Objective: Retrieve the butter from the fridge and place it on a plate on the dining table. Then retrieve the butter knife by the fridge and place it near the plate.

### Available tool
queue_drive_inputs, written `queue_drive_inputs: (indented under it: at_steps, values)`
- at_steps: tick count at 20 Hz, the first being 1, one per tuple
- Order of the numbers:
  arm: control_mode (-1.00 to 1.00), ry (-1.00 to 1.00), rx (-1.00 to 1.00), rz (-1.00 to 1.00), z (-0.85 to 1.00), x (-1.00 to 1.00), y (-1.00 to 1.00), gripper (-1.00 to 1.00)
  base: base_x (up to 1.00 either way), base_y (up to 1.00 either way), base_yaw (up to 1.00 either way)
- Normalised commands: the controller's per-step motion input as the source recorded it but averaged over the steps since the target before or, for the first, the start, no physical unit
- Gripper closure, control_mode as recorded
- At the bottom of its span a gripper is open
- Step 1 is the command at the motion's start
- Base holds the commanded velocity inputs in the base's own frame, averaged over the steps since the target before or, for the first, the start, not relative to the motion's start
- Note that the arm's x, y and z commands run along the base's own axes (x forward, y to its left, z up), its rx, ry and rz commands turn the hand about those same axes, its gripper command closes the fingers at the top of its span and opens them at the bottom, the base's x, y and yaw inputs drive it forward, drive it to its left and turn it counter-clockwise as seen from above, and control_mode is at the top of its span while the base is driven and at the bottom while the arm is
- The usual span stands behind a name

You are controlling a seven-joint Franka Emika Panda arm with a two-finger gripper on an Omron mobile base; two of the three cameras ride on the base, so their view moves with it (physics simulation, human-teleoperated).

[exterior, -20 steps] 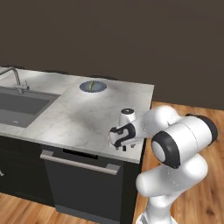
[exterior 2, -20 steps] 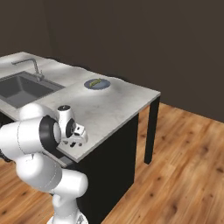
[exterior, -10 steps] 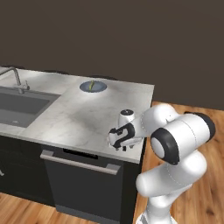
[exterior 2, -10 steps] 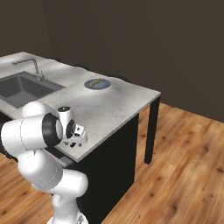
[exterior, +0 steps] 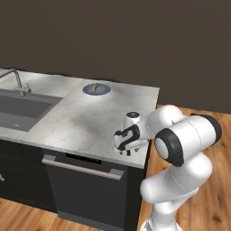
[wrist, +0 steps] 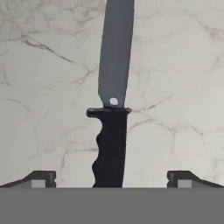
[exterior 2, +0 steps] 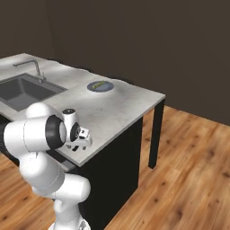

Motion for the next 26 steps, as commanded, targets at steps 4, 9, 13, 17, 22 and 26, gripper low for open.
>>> queue_drive_inputs:
  at_steps: [4,9,13,17,22,26]
  values:
    - [-1.0,0.0,0.0,0.0,-0.28,0.09,0.0,-1.0,0.0,0.0,0.0]
    - [-1.0,0.0,0.01,0.0,-0.29,0.06,0.0,1.0,0.0,0.0,0.0]
    - [-1.0,0.0,0.01,0.0,-0.28,0.0,0.01,1.0,0.0,0.0,0.0]
    - [-1.0,0.04,0.0,0.0,-0.17,0.0,0.07,1.0,0.0,0.0,0.0]
    - [-1.0,0.0,0.0,0.0,-0.28,0.0,0.0,1.0,0.0,0.0,0.0]
    - [-1.0,0.02,0.0,0.0,-0.2,0.0,0.01,1.0,0.0,0.0,0.0]
